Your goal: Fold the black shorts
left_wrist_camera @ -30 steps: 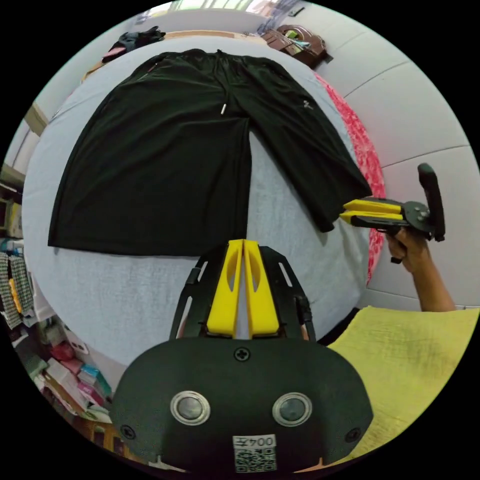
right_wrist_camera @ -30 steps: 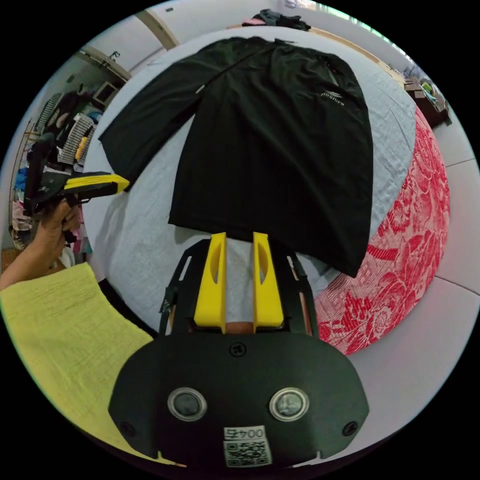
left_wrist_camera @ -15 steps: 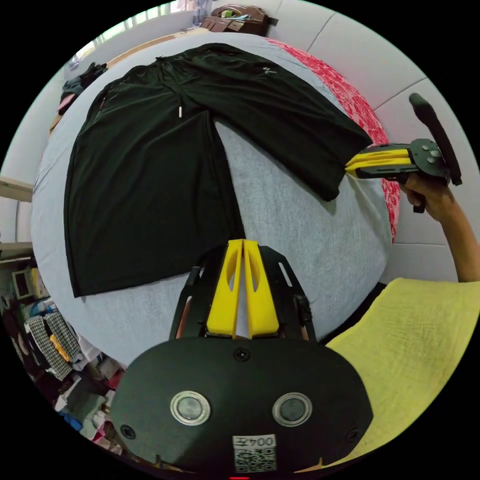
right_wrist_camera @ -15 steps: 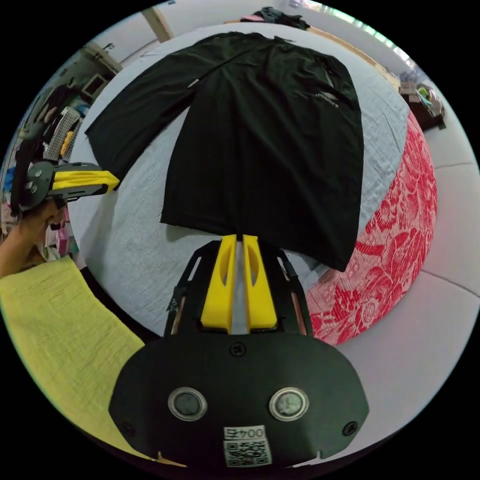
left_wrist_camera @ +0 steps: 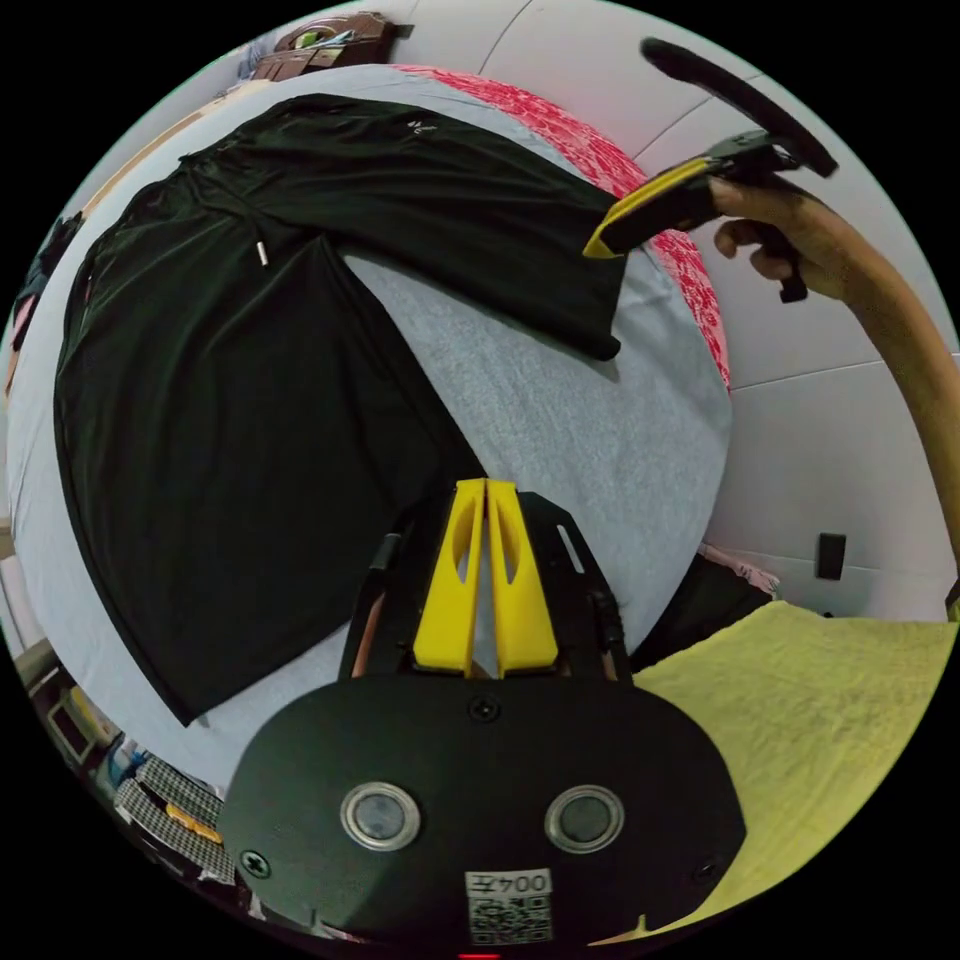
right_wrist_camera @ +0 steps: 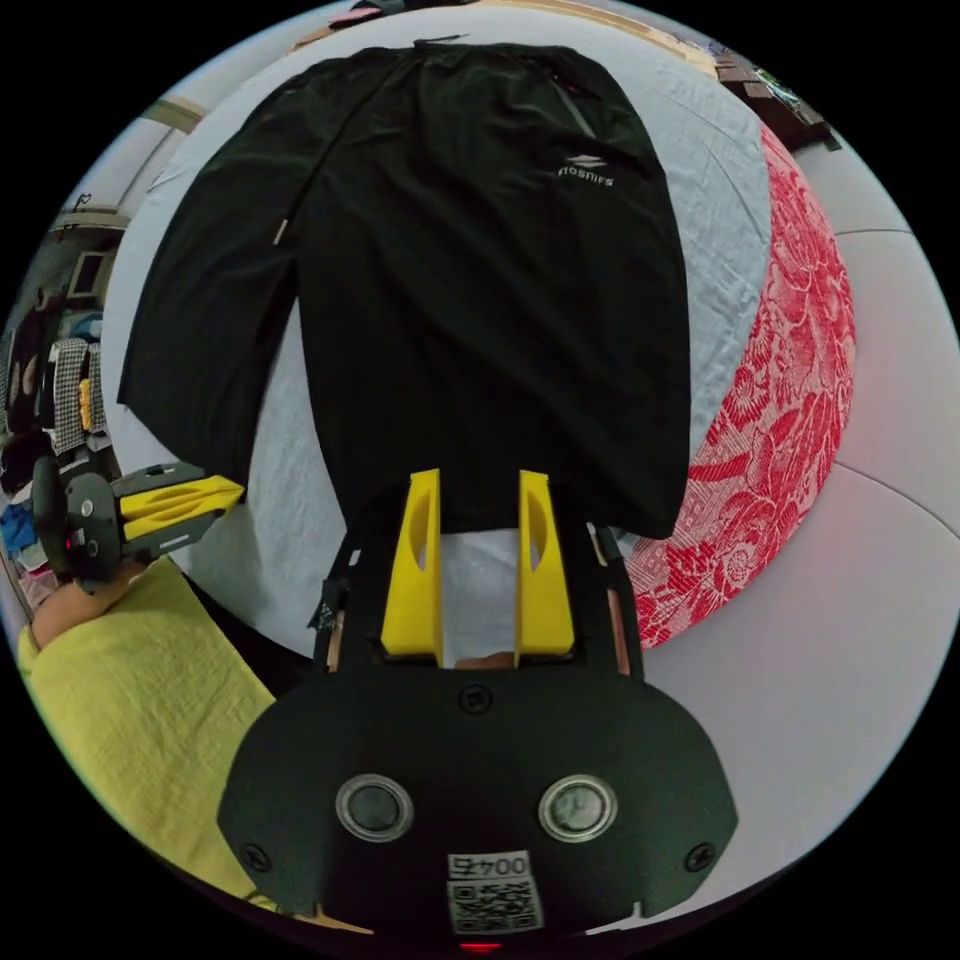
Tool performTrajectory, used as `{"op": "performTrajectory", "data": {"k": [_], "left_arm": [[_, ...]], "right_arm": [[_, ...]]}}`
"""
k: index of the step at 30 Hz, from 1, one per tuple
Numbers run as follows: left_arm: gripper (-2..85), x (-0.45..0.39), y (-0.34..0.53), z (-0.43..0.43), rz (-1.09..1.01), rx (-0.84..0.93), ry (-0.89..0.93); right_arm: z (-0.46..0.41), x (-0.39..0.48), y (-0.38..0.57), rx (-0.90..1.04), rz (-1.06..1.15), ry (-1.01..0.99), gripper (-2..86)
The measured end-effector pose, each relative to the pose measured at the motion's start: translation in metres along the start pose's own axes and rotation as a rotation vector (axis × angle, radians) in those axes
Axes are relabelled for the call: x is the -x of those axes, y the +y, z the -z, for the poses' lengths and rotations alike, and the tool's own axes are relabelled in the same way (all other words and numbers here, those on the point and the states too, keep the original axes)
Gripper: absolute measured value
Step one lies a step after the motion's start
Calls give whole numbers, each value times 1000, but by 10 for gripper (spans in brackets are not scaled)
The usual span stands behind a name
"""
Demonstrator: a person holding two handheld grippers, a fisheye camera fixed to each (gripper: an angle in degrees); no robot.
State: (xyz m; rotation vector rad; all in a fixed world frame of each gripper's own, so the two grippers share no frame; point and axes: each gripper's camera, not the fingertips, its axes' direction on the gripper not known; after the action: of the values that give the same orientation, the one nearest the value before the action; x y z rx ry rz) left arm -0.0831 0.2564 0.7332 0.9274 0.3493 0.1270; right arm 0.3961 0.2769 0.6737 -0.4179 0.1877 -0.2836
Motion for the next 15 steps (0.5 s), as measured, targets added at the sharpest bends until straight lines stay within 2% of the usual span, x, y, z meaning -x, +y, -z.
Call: {"op": "performTrajectory", "data": {"k": [3,6,11,15], "left_arm": [[2,5,-6,13,-11,1,26],[2,10,-13,27,-12,-1,49],[3,18,-19,55,56,-21,93],[9,51,-21,119,188,-156,67]], "right_arm": [[-35,-5,-20,97,5,-12,108],[-48,-6,-27,95,44,26,98],[-71,-2,-38,149,212,81,98],[-84,3,-44,202,314,77,111]]}}
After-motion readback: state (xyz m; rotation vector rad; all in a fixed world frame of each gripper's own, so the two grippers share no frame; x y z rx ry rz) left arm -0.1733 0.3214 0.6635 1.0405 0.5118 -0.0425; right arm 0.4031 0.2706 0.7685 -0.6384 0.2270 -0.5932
